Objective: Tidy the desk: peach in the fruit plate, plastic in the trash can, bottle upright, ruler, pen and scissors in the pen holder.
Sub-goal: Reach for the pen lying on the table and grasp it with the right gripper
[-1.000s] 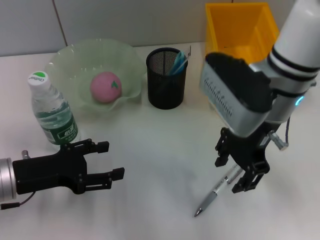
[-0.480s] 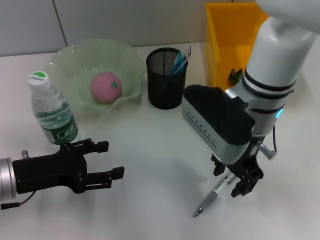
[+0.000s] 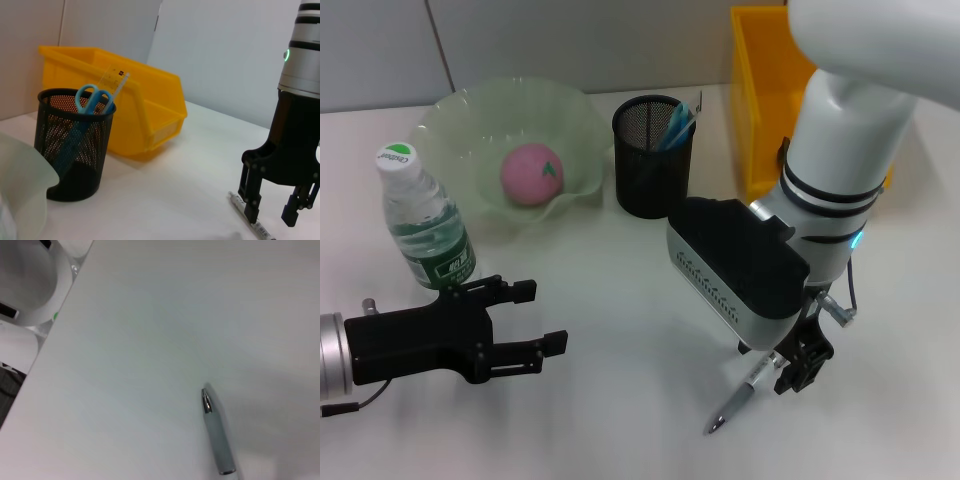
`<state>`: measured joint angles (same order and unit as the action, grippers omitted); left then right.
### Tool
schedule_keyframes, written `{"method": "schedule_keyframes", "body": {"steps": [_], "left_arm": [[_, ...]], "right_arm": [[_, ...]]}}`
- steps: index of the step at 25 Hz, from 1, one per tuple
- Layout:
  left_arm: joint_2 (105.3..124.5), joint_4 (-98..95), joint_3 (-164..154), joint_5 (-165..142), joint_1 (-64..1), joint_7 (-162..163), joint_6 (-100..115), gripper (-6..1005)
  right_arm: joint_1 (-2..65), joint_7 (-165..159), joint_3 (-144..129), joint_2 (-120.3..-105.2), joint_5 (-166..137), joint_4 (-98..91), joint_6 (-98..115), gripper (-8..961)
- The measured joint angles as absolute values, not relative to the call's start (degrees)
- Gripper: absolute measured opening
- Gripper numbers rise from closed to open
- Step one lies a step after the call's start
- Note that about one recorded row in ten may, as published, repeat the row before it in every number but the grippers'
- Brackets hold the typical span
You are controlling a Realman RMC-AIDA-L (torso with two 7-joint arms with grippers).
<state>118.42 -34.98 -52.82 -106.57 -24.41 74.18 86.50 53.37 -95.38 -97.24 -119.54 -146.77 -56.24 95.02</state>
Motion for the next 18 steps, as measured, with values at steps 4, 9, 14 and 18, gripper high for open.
{"method": "schedule_keyframes", "body": {"steps": [4, 9, 14, 18], "left_arm": [[118.39, -35.0, -52.8, -106.5, -24.4, 74.2, 86.4, 829], [118.38, -35.0, -52.8, -106.2, -24.2, 74.3, 86.4, 829], [118.38, -35.0, -52.8, -106.1, -24.2, 74.3, 86.4, 829], [118.39, -35.0, -52.8, -106.0, -24.2, 74.3, 86.3, 828]], "right_arm": [[53.5, -95.4, -98.4, -119.54, -146.6, -55.7, 94.5, 544], [53.6, -95.4, -99.4, -119.58, -146.3, -55.2, 93.9, 542], [53.8, -95.4, -99.6, -119.61, -146.2, -55.0, 93.4, 391], [54.1, -95.4, -100.4, -119.62, -146.2, -54.1, 92.8, 360]]}}
